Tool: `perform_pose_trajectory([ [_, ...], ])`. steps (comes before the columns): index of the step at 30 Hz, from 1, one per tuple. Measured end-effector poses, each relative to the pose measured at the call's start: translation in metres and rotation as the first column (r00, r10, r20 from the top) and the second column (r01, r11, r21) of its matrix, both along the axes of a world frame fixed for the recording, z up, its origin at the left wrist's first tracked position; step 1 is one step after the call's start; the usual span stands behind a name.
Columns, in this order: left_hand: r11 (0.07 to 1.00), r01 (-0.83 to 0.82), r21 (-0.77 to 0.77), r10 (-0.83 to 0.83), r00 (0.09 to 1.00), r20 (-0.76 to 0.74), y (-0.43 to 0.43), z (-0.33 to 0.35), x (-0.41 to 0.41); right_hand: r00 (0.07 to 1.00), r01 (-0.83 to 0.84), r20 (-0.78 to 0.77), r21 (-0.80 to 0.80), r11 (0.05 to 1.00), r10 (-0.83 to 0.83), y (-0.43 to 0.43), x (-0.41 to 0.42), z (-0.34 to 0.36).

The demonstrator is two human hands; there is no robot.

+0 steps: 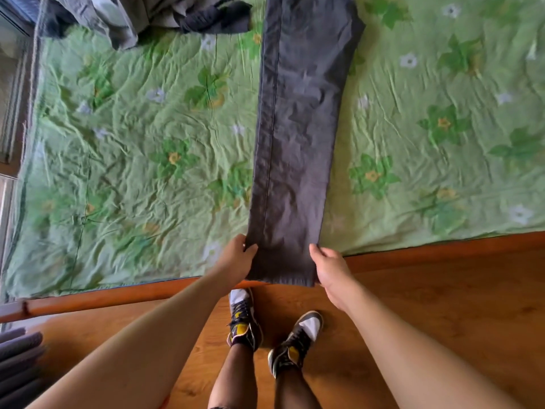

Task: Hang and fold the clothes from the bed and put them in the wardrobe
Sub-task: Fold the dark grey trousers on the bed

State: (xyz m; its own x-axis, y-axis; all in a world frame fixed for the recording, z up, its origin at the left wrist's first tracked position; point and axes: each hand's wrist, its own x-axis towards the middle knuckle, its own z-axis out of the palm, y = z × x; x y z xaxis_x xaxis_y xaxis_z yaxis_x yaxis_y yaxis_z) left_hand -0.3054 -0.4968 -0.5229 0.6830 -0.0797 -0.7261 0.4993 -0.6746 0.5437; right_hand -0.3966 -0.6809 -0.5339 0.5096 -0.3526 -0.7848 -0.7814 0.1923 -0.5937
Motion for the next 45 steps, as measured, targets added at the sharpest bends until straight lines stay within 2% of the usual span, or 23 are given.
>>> perform_pose_trajectory([
  [3,1.0,0.008,0.023,-0.008,1.0,0.003,0.0,0.003,0.0,0.984,-0.175,-0.004,-0.208,0.962,0.178,-0.001,0.001,0.006],
  [7,0.978,-0.074,-0.193,0.075,0.997,-0.003,0.006,0.014,0.003,0.981,-0.169,0.051,-0.243,0.955,0.187,-0.009,0.005,0.022],
  [9,0.971,-0.067,-0.228,0.074,0.997,0.024,0.008,0.023,0.01,0.973,-0.193,0.081,-0.224,0.955,0.215,-0.014,0.01,0.032],
  [11,0.973,-0.044,-0.226,0.055,0.998,0.044,0.006,0.036,0.022,0.983,-0.137,0.103,-0.135,0.981,0.152,-0.021,0.019,0.046],
  [14,0.958,-0.087,-0.272,0.09,0.996,-0.002,-0.006,0.06,0.053,0.995,-0.006,0.096,0.106,0.994,-0.005,-0.04,0.044,0.072],
  [17,0.888,-0.185,-0.422,0.179,0.982,-0.056,-0.031,0.09,0.108,0.98,0.077,0.155,0.265,0.961,-0.121,-0.069,0.096,0.096],
  [20,0.819,-0.237,-0.522,0.272,0.962,-0.01,-0.06,0.104,0.181,0.933,0.178,0.236,0.35,0.92,-0.271,-0.102,0.163,0.106],
  [22,0.851,-0.256,-0.459,0.325,0.943,0.075,-0.072,0.094,0.213,0.953,0.157,0.23,0.186,0.97,-0.198,-0.119,0.191,0.097],
  [24,0.927,-0.202,-0.315,0.253,0.958,0.131,-0.074,0.07,0.222,0.992,0.039,0.126,-0.07,0.997,-0.03,-0.129,0.196,0.074],
  [25,0.958,-0.141,-0.251,0.178,0.976,0.129,-0.074,0.056,0.217,0.997,-0.032,0.069,-0.143,0.989,0.042,-0.129,0.193,0.059],
  [27,0.987,-0.009,-0.159,0.025,0.995,0.101,-0.071,0.029,0.202,0.991,-0.136,-0.011,-0.154,0.979,0.136,-0.122,0.185,0.028],
  [29,0.992,0.051,-0.118,-0.041,0.995,0.091,-0.07,0.005,0.194,0.992,-0.122,-0.035,-0.121,0.985,0.118,-0.111,0.183,0.004],
  [32,0.994,0.105,0.01,-0.105,0.974,0.202,-0.073,-0.013,0.203,0.999,-0.028,-0.02,-0.164,0.986,0.025,-0.103,0.191,-0.014],
  [34,0.982,0.173,0.078,-0.189,0.935,0.3,-0.077,-0.016,0.213,0.999,-0.048,-0.016,-0.203,0.978,0.045,-0.104,0.2,-0.015],
  [36,0.982,0.183,0.039,-0.185,0.918,0.35,-0.082,-0.014,0.219,0.999,-0.026,0.038,-0.227,0.974,0.035,-0.105,0.211,-0.011],
  [38,0.992,0.114,-0.051,-0.089,0.933,0.349,-0.087,-0.009,0.223,0.993,0.017,0.114,-0.24,0.971,0.011,-0.104,0.223,-0.002],
  [40,0.981,0.0,-0.195,0.053,0.963,0.266,-0.091,-0.004,0.224,0.985,0.032,0.174,-0.195,0.98,0.003,-0.101,0.234,0.002],
  [43,0.902,-0.145,-0.406,0.189,0.979,0.072,-0.095,-0.001,0.223,0.983,-0.014,0.179,-0.174,0.985,0.045,-0.1,0.236,-0.001],
  [45,0.906,-0.156,-0.393,0.159,0.987,-0.025,-0.094,-0.002,0.217,0.989,-0.067,0.12,-0.185,0.98,0.091,-0.101,0.228,-0.007],
])
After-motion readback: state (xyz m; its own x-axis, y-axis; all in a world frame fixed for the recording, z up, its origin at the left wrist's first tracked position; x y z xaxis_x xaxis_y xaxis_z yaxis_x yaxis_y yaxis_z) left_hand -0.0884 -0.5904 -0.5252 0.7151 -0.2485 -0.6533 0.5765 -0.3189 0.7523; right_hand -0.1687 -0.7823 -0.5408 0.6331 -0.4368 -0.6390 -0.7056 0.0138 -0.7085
